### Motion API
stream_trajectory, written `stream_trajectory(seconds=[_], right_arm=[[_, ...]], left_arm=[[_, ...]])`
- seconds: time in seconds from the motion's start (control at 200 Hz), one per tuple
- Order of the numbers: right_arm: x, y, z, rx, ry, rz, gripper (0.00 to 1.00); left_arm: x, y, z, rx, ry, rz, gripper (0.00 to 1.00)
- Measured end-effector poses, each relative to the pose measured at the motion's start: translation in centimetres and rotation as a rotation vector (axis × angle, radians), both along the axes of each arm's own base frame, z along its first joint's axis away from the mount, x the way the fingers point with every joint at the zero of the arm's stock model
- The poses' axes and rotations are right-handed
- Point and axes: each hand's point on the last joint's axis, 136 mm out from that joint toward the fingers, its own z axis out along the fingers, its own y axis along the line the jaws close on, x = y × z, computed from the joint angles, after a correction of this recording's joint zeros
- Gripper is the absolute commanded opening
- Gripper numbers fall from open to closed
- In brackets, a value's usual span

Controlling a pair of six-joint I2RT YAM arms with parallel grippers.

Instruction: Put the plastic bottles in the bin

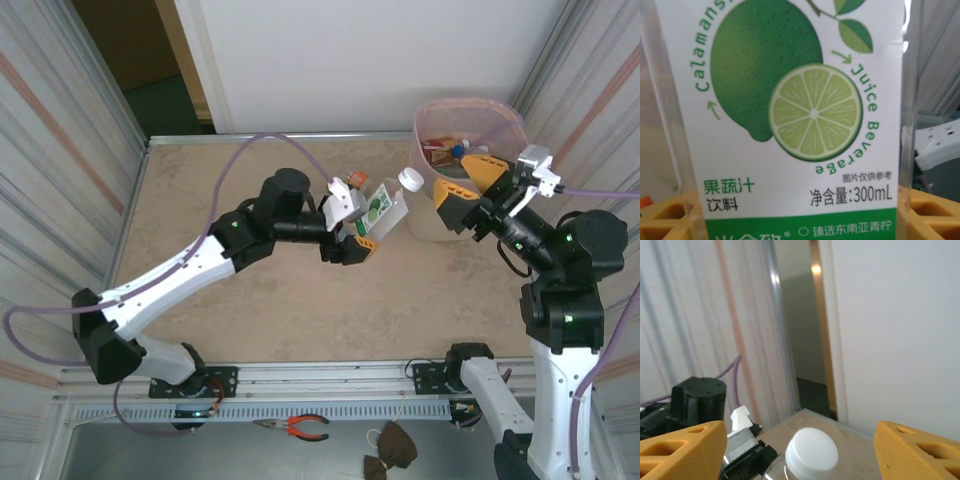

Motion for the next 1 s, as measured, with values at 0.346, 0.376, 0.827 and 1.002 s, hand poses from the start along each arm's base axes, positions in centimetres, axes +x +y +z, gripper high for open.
stream_trajectory(seconds=[0.346,0.376,0.827,1.002], right_arm=[[-5.0,4.4,1.2,-0.009,-0.122,0.344,0.99],[-5.3,4.8,1.2,-0.011,-0.125,0.368,0.99],[-5.2,10.4,-1.3,-0.067,-0.112,0.577,0.97],[-4.3,12.0,-2.0,-0.074,-0.086,0.579,0.88]], left_arm=[[-4.7,1.5,8.3,-0.241,-0.089,-0.19,0.49],[-4.9,1.6,8.8,-0.255,-0.094,-0.201,0.49],[-6.0,2.0,11.4,-0.342,-0.105,-0.254,0.49],[-6.0,2.0,11.7,-0.354,-0.113,-0.254,0.5]])
